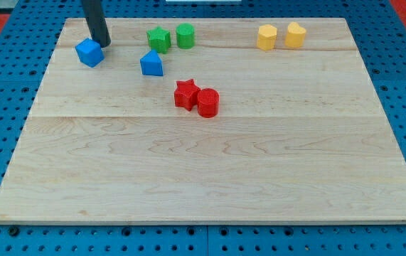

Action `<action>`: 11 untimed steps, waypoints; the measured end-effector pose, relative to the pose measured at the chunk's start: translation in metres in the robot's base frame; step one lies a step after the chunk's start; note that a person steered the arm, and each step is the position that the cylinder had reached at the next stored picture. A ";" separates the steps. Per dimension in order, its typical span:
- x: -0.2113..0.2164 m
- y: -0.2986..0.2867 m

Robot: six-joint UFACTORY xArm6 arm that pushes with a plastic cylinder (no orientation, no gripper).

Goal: Keep green star in between green circle and blue triangle

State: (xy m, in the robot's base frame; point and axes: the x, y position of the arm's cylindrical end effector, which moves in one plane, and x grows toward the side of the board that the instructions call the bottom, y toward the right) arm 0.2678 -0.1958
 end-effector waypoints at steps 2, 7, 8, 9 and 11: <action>-0.050 -0.043; 0.062 0.051; 0.010 0.023; -0.037 0.084; 0.051 0.166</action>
